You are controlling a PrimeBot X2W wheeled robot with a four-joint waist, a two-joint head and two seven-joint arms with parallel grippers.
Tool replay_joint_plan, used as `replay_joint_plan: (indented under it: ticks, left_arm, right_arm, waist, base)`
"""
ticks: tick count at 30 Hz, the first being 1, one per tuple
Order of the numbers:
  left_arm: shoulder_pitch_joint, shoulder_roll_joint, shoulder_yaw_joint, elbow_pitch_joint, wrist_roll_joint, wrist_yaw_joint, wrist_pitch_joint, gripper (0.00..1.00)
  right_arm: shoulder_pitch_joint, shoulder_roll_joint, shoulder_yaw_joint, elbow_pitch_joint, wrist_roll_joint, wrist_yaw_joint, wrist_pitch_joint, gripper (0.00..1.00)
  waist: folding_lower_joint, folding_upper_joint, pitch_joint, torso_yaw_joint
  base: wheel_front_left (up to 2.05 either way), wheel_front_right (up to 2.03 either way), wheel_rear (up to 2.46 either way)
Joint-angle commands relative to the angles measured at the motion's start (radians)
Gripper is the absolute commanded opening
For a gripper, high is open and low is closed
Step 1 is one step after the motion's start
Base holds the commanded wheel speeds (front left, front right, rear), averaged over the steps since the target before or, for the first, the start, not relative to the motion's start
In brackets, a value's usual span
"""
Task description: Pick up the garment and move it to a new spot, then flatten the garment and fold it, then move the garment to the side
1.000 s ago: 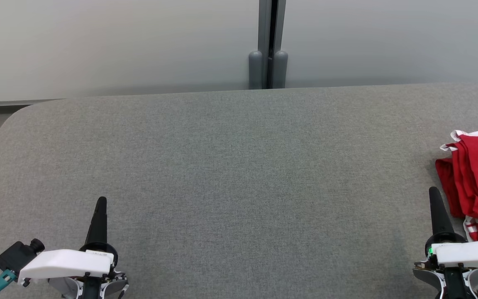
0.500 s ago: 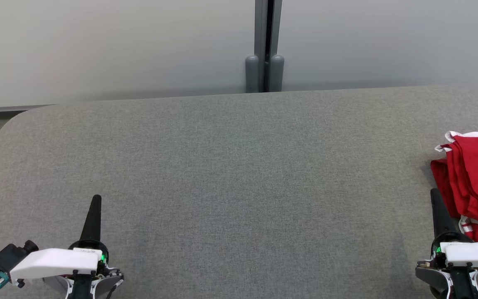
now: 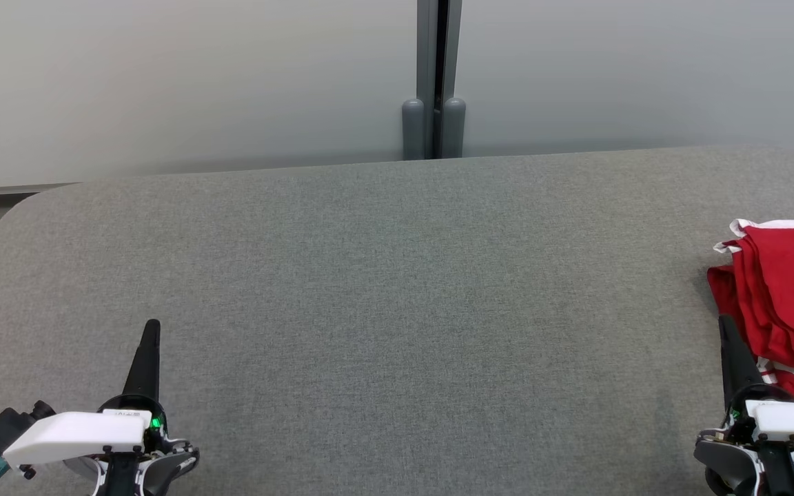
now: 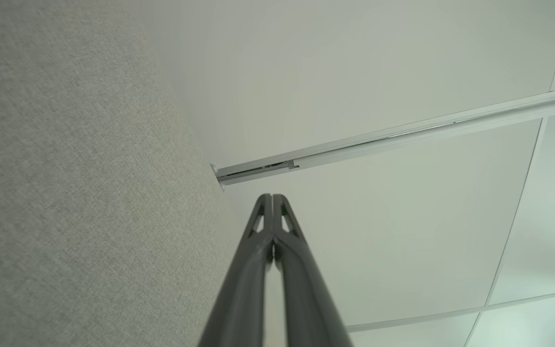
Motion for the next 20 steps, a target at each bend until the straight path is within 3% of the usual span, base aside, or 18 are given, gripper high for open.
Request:
replay_joint_plan:
  ticks: [1,20]
  left_arm:
    - [-0.019,0.005,0.009,-0.003,-0.026,-0.007,0.006,0.0]
    - [-0.025,0.001,0.041,0.004,-0.152,-0.024,0.046,0.0]
  right_arm:
    - [-0.018,-0.004,-0.004,-0.001,0.023,0.0,0.008,0.0]
    - [-0.019,0.0,-0.025,0.01,0.157,0.0,0.048,0.0]
  waist:
    - [0.0,0.0,-0.002,-0.001]
    - [0.0,0.0,-0.019,-0.014]
  base:
    - [0.0,0.0,0.0]
    - [0.0,0.0,0.0]
